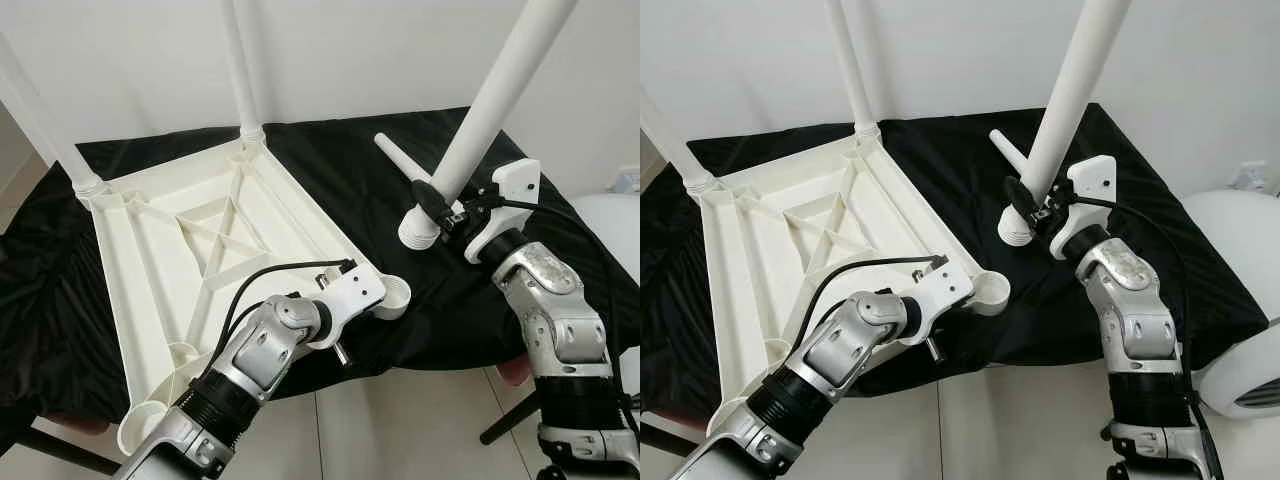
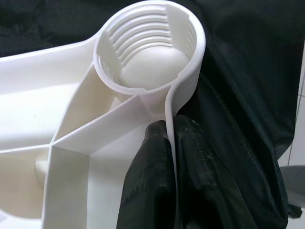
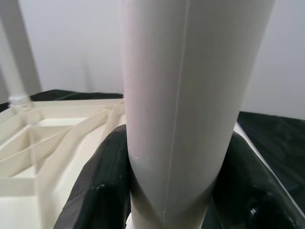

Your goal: Building children table

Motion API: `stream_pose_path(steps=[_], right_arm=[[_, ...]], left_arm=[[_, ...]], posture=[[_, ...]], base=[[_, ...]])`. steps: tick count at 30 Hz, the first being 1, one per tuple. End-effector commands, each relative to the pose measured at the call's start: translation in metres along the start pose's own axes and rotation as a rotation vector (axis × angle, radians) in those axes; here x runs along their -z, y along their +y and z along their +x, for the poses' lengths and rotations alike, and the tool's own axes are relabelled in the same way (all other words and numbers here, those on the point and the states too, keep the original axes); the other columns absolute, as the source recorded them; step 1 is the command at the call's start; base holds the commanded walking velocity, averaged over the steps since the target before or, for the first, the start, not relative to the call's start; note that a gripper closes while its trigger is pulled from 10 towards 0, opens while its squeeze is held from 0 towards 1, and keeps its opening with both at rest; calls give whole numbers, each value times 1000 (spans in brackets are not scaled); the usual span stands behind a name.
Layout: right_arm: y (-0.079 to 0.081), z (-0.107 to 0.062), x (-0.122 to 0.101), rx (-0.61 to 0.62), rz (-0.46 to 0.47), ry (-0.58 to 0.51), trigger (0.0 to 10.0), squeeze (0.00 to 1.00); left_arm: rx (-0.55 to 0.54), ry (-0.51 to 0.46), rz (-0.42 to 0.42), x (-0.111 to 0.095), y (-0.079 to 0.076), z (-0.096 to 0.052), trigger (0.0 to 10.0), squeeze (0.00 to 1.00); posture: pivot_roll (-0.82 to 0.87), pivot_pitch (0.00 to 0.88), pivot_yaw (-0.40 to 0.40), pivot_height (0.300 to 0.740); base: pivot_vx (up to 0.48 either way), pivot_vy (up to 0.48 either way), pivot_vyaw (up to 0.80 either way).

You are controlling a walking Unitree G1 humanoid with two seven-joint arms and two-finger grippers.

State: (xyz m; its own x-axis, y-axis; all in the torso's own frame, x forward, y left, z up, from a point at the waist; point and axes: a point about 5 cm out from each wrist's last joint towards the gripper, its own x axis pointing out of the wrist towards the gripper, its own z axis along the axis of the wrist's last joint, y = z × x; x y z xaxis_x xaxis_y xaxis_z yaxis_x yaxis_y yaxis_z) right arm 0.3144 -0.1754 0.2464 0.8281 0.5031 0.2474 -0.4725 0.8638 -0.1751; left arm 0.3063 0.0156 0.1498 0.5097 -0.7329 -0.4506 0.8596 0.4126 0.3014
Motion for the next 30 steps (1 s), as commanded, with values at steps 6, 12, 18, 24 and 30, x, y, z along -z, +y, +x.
stream_pose_path(steps=[6, 12, 18, 24, 30], right_arm=[[14, -5, 12, -141, 46, 47, 10000, 0], [15, -6, 20, -186, 60, 79, 10000, 0], [22, -3, 28, -264, 104, 94, 10000, 0], [31, 7, 33, -339, 151, 93, 10000, 0], [35, 15, 40, -382, 165, 105, 10000, 0]], left_arm=[[-33, 95, 39, 23, 13, -14, 10000, 0], [-25, 114, 45, 32, 14, -22, 10000, 0], [-9, 110, 57, 33, 6, -23, 10000, 0], [3, 92, 67, 28, 3, -22, 10000, 0], [4, 87, 73, 26, 3, -23, 10000, 0]], posture=[[-124, 93, 76, 740], [-122, 89, 67, 740], [-106, 84, 48, 740], [-102, 91, 48, 740], [-96, 96, 49, 740]], base=[[0, 0, 0], [0, 0, 0], [0, 0, 0], [0, 0, 0], [0, 0, 0]])
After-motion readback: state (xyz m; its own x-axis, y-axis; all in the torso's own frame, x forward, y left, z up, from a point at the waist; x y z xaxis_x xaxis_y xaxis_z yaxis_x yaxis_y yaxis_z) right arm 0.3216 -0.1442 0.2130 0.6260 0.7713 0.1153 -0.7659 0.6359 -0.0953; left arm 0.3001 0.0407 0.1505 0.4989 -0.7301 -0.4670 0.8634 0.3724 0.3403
